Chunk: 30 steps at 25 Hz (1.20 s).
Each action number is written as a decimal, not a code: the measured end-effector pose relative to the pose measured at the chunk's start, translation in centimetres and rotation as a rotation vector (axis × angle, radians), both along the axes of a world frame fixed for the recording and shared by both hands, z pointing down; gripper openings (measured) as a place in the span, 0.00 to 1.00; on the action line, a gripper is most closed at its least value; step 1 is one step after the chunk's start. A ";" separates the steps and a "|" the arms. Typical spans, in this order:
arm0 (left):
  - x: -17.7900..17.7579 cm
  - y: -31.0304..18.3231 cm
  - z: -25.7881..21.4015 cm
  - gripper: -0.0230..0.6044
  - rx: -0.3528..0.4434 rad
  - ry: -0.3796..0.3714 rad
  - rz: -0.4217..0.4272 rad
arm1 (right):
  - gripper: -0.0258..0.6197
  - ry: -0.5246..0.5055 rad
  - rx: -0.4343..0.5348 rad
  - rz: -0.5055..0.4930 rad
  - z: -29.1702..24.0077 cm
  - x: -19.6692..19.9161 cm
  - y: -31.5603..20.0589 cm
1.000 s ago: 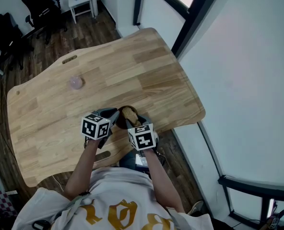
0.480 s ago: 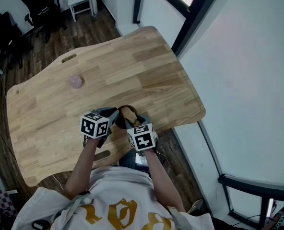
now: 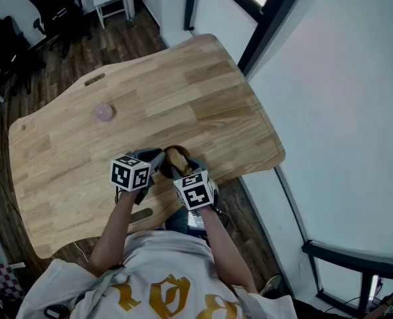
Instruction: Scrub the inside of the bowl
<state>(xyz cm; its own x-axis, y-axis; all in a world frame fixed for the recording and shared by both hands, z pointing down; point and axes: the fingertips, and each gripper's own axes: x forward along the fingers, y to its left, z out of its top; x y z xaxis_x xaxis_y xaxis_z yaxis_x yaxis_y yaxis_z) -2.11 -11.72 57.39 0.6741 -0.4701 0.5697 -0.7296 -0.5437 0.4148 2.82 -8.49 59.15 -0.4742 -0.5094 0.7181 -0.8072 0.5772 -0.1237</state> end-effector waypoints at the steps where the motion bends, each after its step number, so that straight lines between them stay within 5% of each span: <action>1: 0.0 0.0 0.0 0.09 -0.002 0.002 0.000 | 0.32 -0.003 0.002 -0.007 0.1 -0.2 0.0; 16: -0.5 0.0 0.6 0.09 -0.023 0.007 -0.013 | 0.32 0.008 -0.002 -0.122 0.5 -2.1 1.2; 30: -0.9 0.4 2.0 0.09 -0.034 -0.069 0.005 | 0.32 0.012 -0.095 -0.251 1.7 -3.0 2.9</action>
